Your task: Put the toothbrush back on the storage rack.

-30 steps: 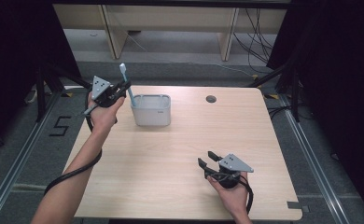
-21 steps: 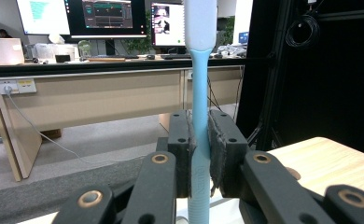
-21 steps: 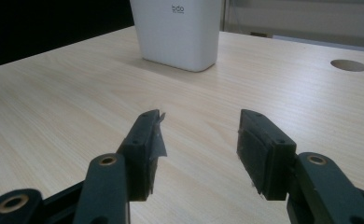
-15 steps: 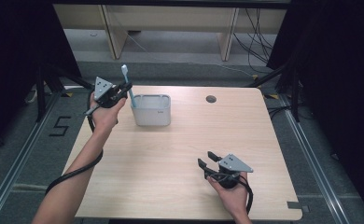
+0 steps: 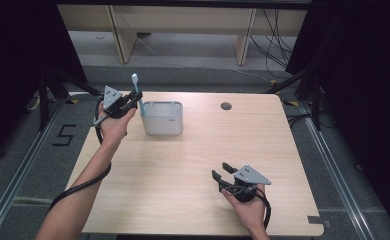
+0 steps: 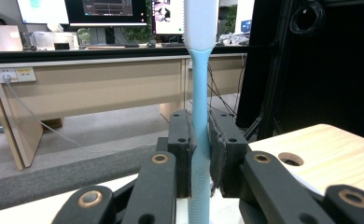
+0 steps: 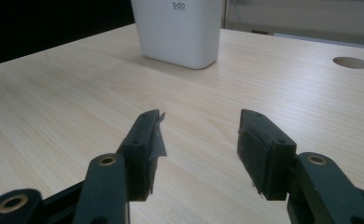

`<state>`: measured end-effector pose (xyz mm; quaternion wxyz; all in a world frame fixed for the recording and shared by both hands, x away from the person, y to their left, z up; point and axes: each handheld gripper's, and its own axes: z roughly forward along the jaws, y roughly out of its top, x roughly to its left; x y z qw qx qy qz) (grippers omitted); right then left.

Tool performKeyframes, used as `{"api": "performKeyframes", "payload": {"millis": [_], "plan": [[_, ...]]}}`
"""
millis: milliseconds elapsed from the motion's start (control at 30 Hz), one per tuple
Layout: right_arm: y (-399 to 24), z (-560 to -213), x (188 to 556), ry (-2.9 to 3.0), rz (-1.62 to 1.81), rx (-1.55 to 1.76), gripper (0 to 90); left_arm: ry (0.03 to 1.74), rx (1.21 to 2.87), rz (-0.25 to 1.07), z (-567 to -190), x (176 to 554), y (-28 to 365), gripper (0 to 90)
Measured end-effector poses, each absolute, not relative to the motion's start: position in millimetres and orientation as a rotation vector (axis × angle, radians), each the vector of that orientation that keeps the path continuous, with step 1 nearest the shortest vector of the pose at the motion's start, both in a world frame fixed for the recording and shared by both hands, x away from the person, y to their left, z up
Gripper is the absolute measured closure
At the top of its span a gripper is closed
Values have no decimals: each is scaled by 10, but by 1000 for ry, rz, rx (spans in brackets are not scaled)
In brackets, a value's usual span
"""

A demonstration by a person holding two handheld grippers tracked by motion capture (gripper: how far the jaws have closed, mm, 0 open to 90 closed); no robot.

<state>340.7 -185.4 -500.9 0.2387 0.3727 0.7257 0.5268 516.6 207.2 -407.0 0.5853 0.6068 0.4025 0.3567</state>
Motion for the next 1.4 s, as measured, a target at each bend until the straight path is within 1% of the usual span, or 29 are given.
{"api": "performKeyframes", "payload": {"millis": [1067,1400], "plan": [[-1837,-5014,3393,2020,1448,1059,495,980,1447,804,-4278,5177,2038,791],[-1830,-5035,3411,2009,1455,1021,495,988,1459,796,-4346,5177,2022,791]]}}
